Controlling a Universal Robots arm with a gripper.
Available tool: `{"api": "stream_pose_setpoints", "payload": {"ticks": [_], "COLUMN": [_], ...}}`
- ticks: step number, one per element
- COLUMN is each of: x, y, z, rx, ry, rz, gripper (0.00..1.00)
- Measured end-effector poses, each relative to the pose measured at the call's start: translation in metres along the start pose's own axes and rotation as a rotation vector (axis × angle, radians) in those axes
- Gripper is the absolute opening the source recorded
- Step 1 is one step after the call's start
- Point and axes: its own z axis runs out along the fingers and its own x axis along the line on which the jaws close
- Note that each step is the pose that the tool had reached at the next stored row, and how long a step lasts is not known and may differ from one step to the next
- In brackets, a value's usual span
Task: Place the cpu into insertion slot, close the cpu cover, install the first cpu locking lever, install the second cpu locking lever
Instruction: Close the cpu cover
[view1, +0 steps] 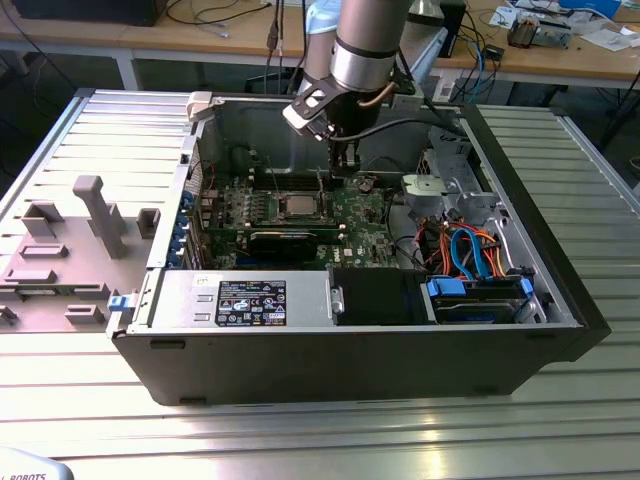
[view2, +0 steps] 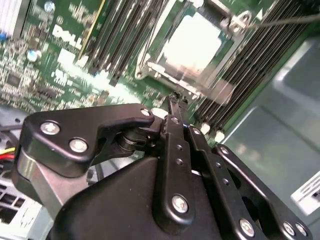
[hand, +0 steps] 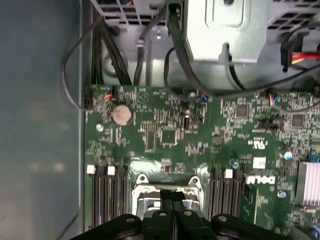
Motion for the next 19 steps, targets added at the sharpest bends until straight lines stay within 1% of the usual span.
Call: {"api": "stream_pose_setpoints", "payload": {"ticks": [1,3,4,6,7,8,12,17,19], "x": [0.0003,0.0005,0.0007,0.0009,0.0010,0.0011,0.0015,0.0017,0.0018], "y": [-0.0079,-0.0151,-0.0206,-0.0278,-0.0305,-0.0344,-0.0454,-0.0545,-0.0580], "z": [0.0021,0.0047,0.0071,0.0112,0.0131,0.0160,0.0249,0.0342,0.0397], "rx": [-0.0001,0.0000,-0.0001,-0.0001,-0.0001,-0.0001,0.0000,-0.0001,-0.0001], "ry": [0.0000,-0.0001,-0.0001,-0.0001,0.0000,0.0000,-0.0003,-0.0002,-0.0002], "rz": [0.000,0.000,0.000,0.000,0.000,-0.001,-0.002,-0.002,-0.002], "gripper": [0.11,0.11,0.11,0.11,0.11,0.11,0.11,0.11,0.11]}}
